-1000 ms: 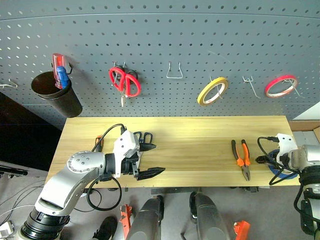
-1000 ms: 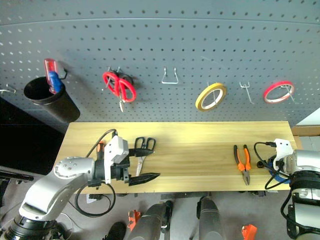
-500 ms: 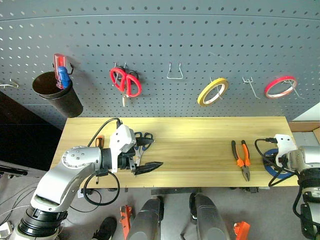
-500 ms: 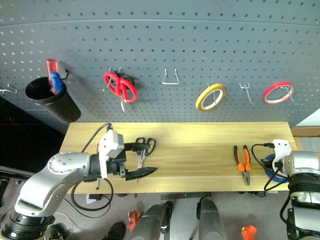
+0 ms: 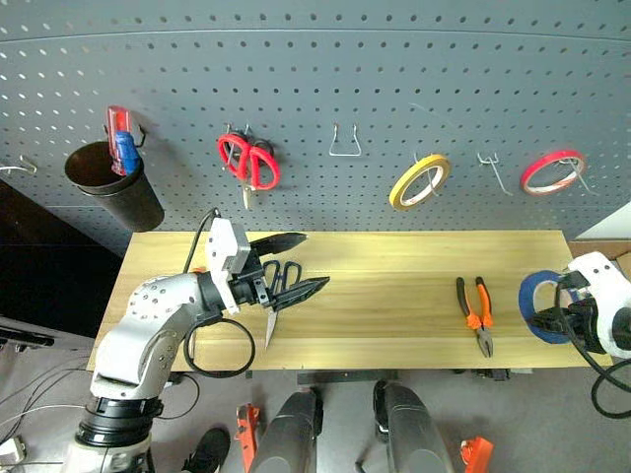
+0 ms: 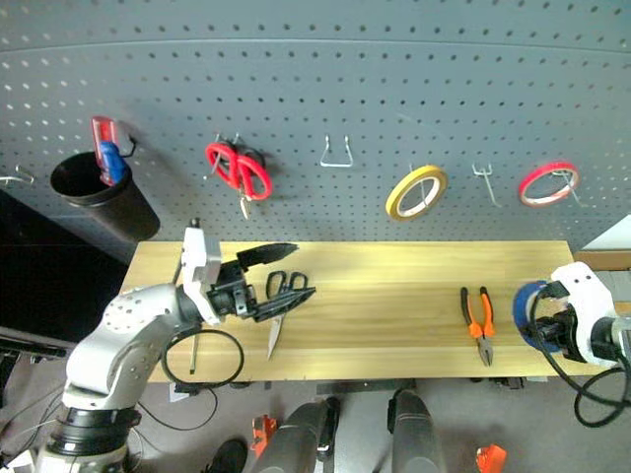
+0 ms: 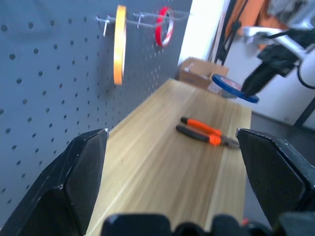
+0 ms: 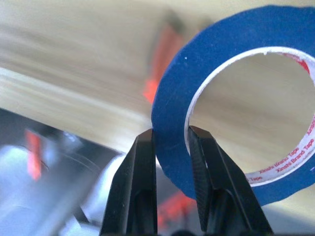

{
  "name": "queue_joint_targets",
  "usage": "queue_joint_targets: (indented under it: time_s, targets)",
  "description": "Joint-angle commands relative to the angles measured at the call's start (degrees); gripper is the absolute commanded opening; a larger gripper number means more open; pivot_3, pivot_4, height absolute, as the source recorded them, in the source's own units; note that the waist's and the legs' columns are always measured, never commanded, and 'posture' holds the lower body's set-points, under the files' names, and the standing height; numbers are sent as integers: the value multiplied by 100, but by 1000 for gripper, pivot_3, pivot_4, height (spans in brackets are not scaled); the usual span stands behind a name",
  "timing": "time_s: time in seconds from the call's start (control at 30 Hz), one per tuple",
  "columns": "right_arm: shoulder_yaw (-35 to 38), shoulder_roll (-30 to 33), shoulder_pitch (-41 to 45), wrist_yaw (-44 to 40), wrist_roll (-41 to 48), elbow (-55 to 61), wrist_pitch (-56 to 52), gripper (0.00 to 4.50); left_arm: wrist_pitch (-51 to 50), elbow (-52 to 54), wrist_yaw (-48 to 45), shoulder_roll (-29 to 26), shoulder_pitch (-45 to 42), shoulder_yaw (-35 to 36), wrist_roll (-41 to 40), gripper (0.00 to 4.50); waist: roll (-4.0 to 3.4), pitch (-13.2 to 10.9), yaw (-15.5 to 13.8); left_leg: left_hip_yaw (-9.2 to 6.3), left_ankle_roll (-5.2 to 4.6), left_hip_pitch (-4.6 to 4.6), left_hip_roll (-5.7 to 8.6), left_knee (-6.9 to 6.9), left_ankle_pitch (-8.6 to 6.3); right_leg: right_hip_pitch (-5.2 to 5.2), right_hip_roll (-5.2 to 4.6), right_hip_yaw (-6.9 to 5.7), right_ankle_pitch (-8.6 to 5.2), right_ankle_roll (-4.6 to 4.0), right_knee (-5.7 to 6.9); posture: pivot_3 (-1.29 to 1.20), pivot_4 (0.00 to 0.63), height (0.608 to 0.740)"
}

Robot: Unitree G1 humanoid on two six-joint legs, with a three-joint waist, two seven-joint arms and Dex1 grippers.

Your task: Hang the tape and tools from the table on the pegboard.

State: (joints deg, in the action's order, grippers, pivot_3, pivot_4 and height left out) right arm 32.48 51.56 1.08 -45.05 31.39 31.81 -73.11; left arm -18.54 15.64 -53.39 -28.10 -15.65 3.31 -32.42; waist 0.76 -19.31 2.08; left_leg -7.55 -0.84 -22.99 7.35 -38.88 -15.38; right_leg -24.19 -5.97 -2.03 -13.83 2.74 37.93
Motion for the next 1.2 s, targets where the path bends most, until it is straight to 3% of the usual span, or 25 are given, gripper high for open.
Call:
queue_joint_targets:
  time_s: [0.03,0.13,0.3,0.6,0.93,1.2]
  targets:
    - [800,-803,-74,6,496,861,941,411,463,-29,78,260,-71,22,63,4500,12,7,2,-2,0,1,-2,-1,0,1,2,-2,2,0,-2,-237,304,740]
    - [692,-1289,-19,322,508,1111,1515,410,444,7,50,363,-56,-74,19,4500,11,7,45,-1,0,5,-2,0,0,2,3,2,2,-1,2,-244,301,740]
    - [-76,-1555,370,932,238,988,2063,410,425,-15,46,310,-21,-64,81,4500,13,8,131,0,0,6,-1,-1,1,0,3,5,4,-4,5,-225,301,740]
    - [-1477,-1831,1407,1483,-515,-144,3178,410,316,109,260,190,43,14,112,4500,14,9,171,0,0,5,-3,3,1,-7,7,8,5,-6,6,-192,289,740]
    - [-2471,-2015,2365,2075,-1420,-2012,3408,408,178,190,441,133,-23,-66,148,4500,15,12,163,2,1,7,-2,2,2,-9,8,9,6,-8,8,-175,280,740]
    - [-2230,-2017,2146,2074,-1049,-1653,2565,2988,202,99,476,135,-64,-39,164,4500,24,23,119,-1,1,-1,-2,3,2,-14,9,10,6,-9,2,-191,280,740]
